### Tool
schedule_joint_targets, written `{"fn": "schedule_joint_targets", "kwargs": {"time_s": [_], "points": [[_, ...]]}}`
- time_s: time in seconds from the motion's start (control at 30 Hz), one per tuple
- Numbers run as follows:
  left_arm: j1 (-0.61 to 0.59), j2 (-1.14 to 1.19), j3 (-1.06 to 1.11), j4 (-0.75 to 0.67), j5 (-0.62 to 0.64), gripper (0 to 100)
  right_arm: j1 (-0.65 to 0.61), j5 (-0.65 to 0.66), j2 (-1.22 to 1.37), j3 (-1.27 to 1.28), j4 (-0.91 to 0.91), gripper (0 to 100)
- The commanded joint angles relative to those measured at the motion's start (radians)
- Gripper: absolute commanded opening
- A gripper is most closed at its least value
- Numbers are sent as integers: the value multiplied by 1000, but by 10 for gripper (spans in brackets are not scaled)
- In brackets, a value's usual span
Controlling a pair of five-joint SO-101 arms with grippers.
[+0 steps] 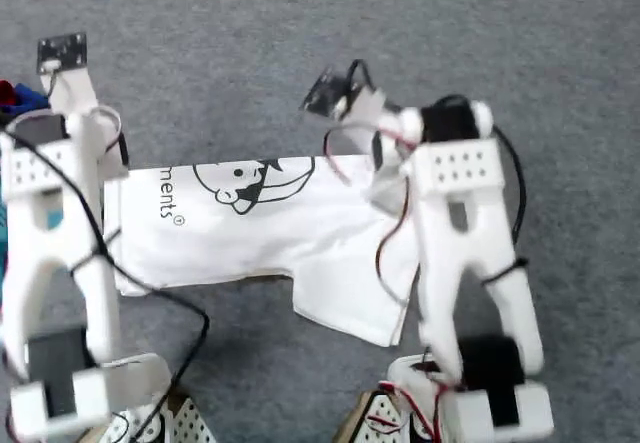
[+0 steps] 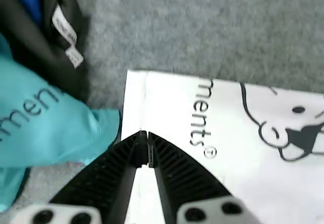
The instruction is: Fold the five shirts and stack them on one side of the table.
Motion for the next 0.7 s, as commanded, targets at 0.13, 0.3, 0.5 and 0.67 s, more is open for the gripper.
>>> {"fn": "schedule_joint_targets", "kwargs": {"time_s": [0.13,0.3,0.5,0.67], "points": [[-60,-297,603,-344,-9,24,-108,98,-335,489,-107,11],[-74,-334,825,-597,-8,24,-151,92,-412,740,-224,159],[-78,-343,859,-654,-6,24,-197,28,-410,852,-318,201],[-74,-343,858,-655,-6,24,-298,-11,-410,901,-334,202]]}}
